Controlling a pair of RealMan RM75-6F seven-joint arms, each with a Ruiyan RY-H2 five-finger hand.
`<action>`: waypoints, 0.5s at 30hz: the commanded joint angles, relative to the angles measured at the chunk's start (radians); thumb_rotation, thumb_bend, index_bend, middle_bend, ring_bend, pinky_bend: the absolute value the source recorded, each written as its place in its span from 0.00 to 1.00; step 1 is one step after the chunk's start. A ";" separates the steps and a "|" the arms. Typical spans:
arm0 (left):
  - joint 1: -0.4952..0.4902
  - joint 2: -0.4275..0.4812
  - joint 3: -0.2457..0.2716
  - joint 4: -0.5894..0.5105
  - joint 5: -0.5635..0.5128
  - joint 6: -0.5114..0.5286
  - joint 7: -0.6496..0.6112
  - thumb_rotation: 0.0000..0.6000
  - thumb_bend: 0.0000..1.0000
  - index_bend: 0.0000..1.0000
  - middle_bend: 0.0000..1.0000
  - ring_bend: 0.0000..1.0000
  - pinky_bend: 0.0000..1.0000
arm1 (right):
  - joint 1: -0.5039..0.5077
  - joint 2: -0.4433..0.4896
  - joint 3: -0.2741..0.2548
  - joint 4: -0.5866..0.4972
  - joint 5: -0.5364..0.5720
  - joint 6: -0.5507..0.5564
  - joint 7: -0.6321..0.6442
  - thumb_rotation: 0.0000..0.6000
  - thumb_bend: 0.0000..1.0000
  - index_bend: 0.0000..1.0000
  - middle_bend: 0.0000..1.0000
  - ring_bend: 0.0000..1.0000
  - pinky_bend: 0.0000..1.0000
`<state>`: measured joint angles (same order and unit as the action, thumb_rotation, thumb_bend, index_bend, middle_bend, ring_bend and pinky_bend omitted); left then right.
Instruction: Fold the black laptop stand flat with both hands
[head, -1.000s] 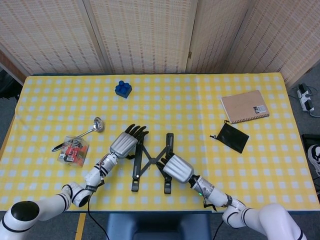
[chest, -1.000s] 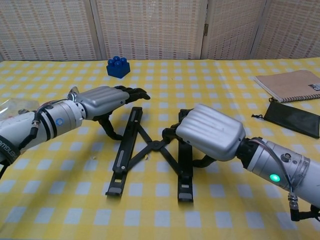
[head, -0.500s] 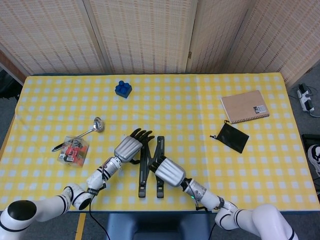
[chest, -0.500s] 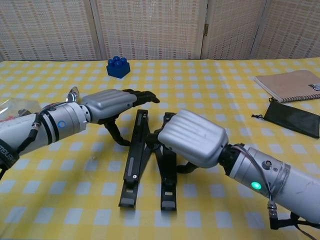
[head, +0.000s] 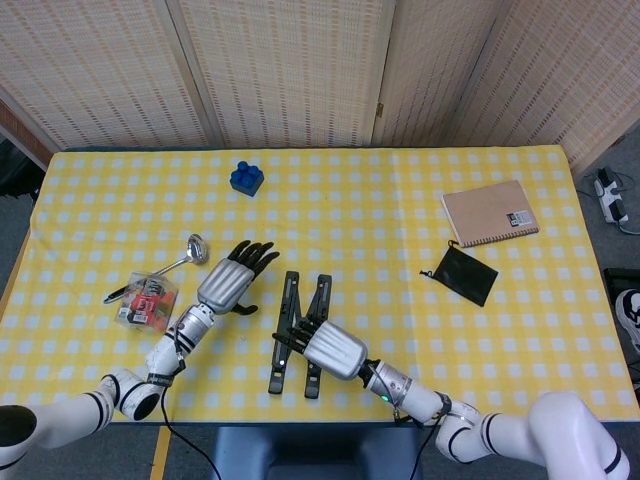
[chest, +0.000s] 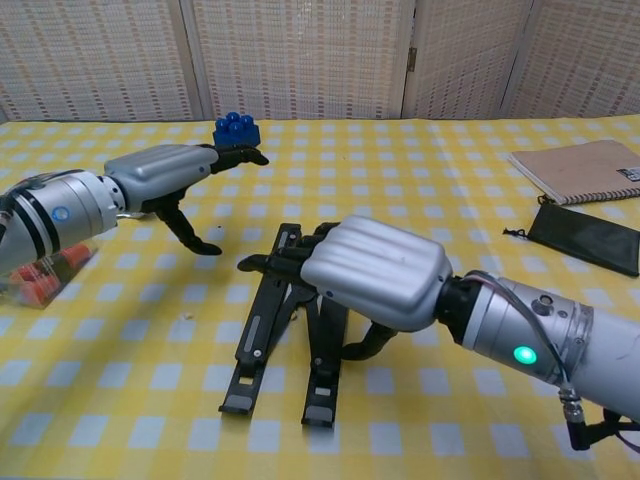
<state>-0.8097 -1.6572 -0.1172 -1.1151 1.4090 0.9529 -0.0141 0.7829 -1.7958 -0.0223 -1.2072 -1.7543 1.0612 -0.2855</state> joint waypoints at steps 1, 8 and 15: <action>0.025 0.041 -0.005 -0.042 -0.017 0.015 -0.018 1.00 0.19 0.05 0.04 0.00 0.00 | 0.128 0.200 0.043 -0.250 0.100 -0.283 -0.053 1.00 0.16 0.00 0.00 0.05 0.02; 0.048 0.087 -0.007 -0.090 -0.049 0.004 -0.020 1.00 0.19 0.05 0.04 0.00 0.00 | 0.232 0.228 0.101 -0.290 0.207 -0.474 -0.147 1.00 0.16 0.00 0.03 0.06 0.01; 0.063 0.103 -0.008 -0.099 -0.060 0.006 -0.029 1.00 0.19 0.05 0.04 0.00 0.00 | 0.291 0.186 0.113 -0.240 0.287 -0.566 -0.213 1.00 0.16 0.00 0.08 0.07 0.02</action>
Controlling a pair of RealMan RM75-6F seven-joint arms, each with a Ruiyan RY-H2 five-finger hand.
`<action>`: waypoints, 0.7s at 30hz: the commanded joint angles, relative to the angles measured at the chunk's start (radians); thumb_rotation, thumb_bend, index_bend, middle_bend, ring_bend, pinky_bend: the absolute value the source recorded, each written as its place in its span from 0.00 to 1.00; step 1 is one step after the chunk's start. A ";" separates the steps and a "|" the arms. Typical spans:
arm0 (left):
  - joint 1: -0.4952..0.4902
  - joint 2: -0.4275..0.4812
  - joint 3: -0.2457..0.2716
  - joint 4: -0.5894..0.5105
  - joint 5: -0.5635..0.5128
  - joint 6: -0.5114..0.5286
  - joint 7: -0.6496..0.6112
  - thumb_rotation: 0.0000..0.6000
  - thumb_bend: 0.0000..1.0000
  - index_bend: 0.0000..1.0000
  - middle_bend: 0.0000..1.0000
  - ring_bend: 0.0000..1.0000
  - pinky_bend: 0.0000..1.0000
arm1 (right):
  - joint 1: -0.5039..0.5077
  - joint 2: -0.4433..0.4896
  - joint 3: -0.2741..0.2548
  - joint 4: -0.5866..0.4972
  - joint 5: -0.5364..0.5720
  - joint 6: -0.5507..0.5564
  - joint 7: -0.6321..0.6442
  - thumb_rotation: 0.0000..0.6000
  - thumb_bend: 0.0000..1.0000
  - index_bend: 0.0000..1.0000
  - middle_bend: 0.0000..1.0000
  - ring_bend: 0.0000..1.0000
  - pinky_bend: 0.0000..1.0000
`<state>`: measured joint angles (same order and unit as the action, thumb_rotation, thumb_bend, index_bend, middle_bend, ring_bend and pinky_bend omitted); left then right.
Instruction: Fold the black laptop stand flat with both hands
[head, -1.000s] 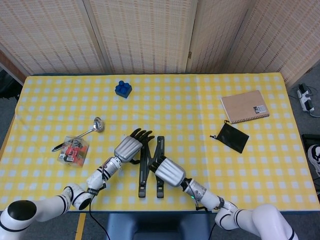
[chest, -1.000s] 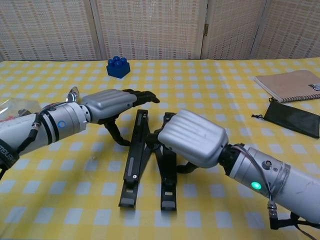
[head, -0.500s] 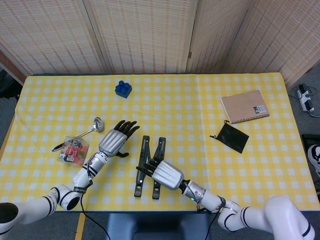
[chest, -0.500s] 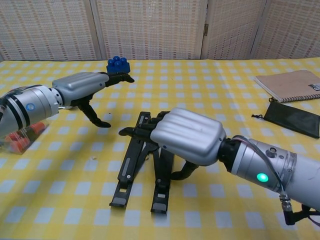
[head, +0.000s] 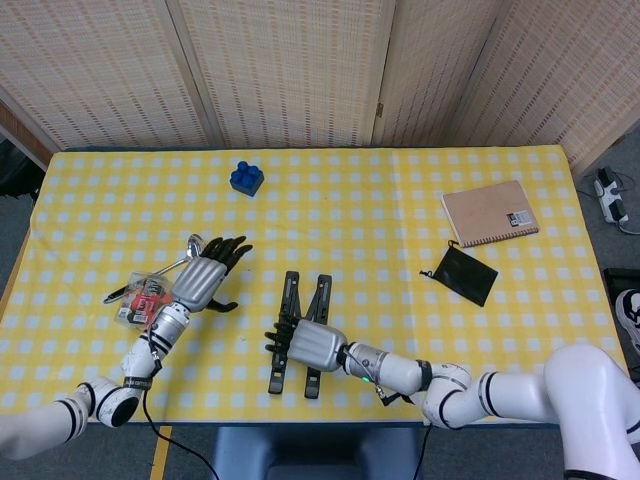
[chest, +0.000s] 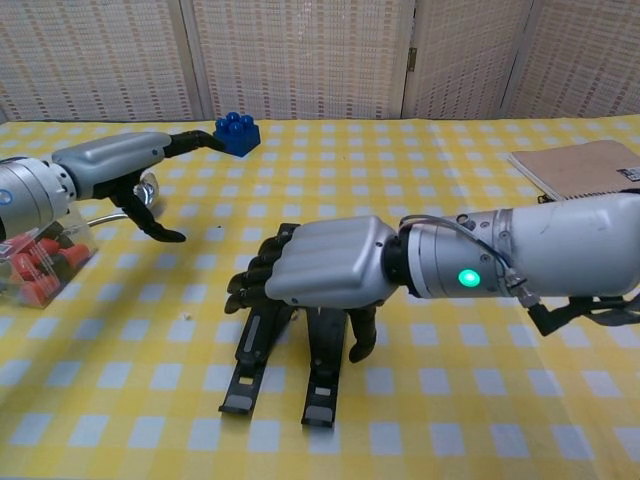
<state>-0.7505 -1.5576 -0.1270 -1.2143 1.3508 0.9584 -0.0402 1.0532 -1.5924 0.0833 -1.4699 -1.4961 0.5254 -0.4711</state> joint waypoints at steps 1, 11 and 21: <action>0.006 0.004 0.002 0.001 -0.002 0.001 -0.005 1.00 0.19 0.05 0.04 0.00 0.00 | 0.027 -0.023 0.010 0.029 0.040 -0.037 -0.037 1.00 0.16 0.00 0.08 0.07 0.02; 0.023 0.003 0.006 0.023 -0.001 0.004 -0.031 1.00 0.19 0.05 0.04 0.00 0.00 | 0.071 -0.079 0.009 0.088 0.124 -0.048 -0.100 1.00 0.16 0.06 0.16 0.10 0.03; 0.028 -0.004 0.009 0.040 0.010 0.006 -0.048 1.00 0.19 0.05 0.04 0.00 0.00 | 0.078 -0.094 -0.009 0.103 0.119 0.002 -0.094 1.00 0.21 0.27 0.29 0.18 0.05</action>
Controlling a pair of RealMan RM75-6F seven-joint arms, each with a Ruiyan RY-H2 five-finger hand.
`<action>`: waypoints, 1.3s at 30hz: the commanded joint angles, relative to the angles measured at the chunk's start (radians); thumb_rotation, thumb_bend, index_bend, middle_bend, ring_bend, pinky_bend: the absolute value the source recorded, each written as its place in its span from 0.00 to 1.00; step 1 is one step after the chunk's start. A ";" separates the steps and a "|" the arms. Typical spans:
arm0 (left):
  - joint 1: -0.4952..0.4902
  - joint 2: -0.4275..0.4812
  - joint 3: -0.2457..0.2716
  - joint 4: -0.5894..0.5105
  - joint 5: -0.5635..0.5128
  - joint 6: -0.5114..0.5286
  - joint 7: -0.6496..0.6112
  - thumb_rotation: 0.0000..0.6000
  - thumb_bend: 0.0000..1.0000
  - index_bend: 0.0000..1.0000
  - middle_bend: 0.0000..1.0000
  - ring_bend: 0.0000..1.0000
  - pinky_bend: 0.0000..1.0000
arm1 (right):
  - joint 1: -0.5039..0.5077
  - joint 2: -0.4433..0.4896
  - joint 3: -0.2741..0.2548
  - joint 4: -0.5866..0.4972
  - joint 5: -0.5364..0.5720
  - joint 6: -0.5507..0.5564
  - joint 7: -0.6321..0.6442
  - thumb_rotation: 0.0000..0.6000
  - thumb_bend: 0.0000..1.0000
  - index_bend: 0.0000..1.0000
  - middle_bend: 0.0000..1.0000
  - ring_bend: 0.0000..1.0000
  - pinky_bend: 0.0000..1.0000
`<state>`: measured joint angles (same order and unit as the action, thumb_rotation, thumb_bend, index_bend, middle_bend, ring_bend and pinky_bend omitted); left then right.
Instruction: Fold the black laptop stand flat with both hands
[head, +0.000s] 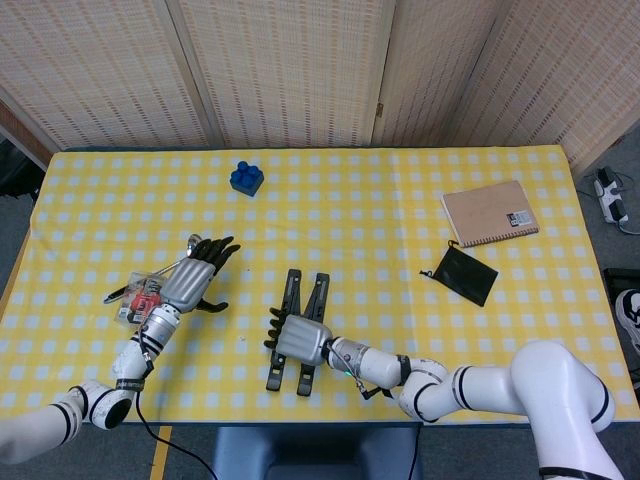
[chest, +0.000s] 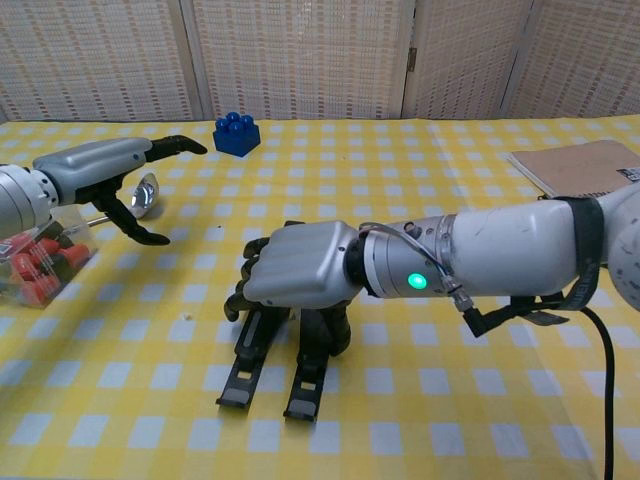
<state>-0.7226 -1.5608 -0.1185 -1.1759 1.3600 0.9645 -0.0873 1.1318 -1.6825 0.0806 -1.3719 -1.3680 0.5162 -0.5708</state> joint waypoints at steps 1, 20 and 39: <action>0.001 -0.002 0.001 0.004 0.002 -0.001 -0.002 1.00 0.19 0.05 0.04 0.00 0.00 | -0.001 -0.006 -0.009 0.009 -0.017 0.020 0.011 1.00 0.22 0.29 0.32 0.20 0.05; 0.024 0.030 -0.004 0.000 0.015 0.058 0.091 1.00 0.19 0.04 0.04 0.00 0.00 | -0.062 0.050 -0.041 -0.062 -0.090 0.161 0.110 1.00 0.26 0.00 0.02 0.02 0.00; 0.251 0.279 -0.004 -0.215 -0.103 0.238 0.100 1.00 0.22 0.12 0.03 0.00 0.00 | -0.568 0.510 -0.150 -0.407 -0.085 0.801 0.263 1.00 0.26 0.00 0.03 0.03 0.00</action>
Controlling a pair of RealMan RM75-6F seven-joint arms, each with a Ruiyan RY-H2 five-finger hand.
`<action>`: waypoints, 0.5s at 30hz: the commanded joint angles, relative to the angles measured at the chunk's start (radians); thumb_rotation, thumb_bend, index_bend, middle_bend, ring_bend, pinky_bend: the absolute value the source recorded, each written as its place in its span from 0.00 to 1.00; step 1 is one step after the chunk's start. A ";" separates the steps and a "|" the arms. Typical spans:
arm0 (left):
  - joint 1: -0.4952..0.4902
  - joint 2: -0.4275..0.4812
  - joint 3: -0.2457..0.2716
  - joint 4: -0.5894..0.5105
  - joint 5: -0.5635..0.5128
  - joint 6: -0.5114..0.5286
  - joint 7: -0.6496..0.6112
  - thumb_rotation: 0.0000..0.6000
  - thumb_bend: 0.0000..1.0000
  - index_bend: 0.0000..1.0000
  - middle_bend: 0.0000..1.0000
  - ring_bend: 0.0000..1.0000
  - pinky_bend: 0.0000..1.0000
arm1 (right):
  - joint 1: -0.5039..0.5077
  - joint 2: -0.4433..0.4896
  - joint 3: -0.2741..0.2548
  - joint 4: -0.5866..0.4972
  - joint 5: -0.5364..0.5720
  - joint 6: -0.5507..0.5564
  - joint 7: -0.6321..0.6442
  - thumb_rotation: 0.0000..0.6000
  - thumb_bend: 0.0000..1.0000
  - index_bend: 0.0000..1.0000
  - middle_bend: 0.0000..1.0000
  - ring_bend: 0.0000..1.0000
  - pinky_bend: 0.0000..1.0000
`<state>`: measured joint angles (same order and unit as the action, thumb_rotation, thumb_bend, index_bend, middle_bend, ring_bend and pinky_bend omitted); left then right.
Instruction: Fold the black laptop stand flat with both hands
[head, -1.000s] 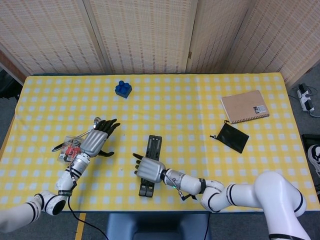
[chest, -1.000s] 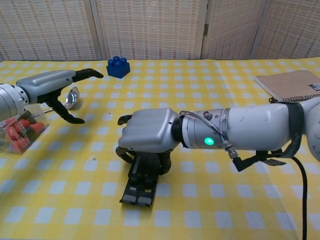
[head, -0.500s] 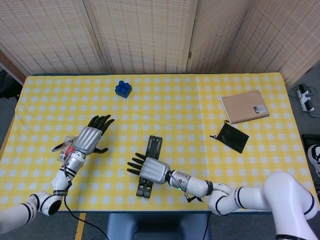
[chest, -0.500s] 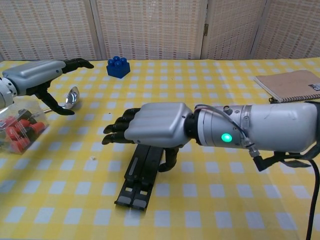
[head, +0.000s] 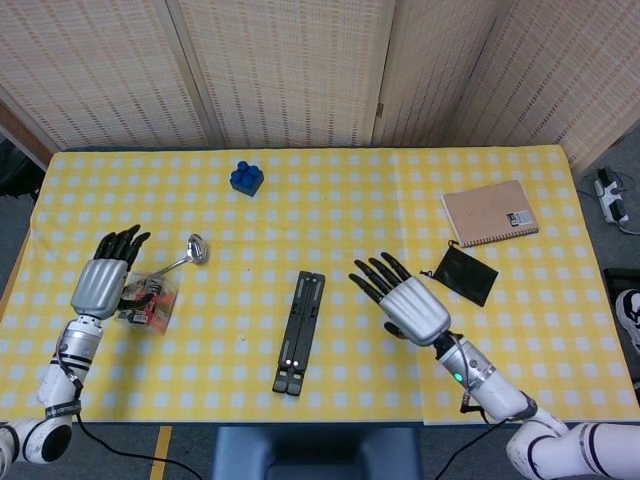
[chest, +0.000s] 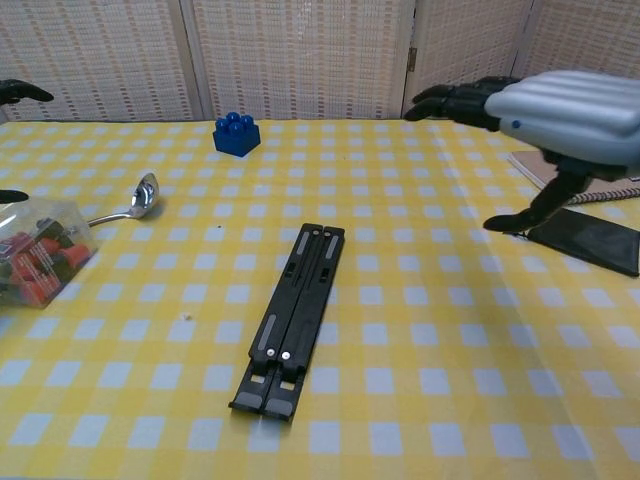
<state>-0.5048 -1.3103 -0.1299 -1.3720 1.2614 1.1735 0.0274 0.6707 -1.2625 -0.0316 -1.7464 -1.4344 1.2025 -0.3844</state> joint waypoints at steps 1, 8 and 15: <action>0.053 0.039 0.011 -0.030 -0.004 0.048 -0.027 1.00 0.22 0.12 0.03 0.00 0.00 | -0.142 0.113 -0.048 -0.033 -0.023 0.150 0.111 1.00 0.26 0.00 0.03 0.03 0.00; 0.175 0.090 0.051 -0.098 0.022 0.180 -0.039 1.00 0.22 0.12 0.03 0.00 0.00 | -0.320 0.202 -0.088 -0.023 -0.031 0.310 0.286 1.00 0.26 0.00 0.00 0.02 0.00; 0.301 0.099 0.105 -0.128 0.111 0.347 -0.062 1.00 0.22 0.12 0.03 0.00 0.00 | -0.476 0.223 -0.114 0.048 -0.050 0.432 0.411 1.00 0.26 0.00 0.00 0.03 0.00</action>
<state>-0.2344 -1.2181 -0.0489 -1.4861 1.3396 1.4822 -0.0275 0.2304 -1.0467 -0.1339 -1.7266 -1.4737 1.6088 -0.0070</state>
